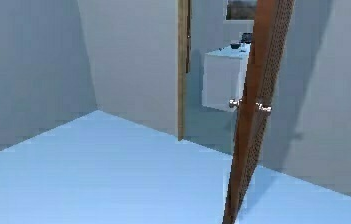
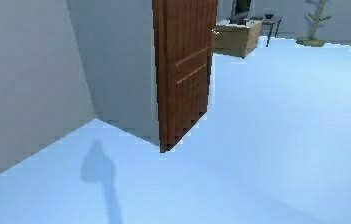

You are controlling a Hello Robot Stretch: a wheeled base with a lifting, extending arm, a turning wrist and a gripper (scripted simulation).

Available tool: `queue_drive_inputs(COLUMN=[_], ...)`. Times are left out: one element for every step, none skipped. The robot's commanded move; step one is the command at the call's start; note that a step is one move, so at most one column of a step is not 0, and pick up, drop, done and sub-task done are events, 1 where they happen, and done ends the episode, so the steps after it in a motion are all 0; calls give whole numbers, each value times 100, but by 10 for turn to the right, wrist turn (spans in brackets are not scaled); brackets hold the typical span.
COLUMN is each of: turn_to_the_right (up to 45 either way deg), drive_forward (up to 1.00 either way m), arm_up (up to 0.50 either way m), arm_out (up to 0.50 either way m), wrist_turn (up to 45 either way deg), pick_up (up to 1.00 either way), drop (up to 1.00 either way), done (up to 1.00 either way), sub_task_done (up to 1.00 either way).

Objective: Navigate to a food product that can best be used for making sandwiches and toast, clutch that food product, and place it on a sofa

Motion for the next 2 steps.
queue_drive_inputs(turn_to_the_right=[-120, 0], drive_forward=[0, 70], arm_up=[0, 0], arm_out=[0, 0], wrist_turn=[0, 0], pick_up=[0, 0], drop=[0, 0], done=[0, 0], sub_task_done=[0, 0])
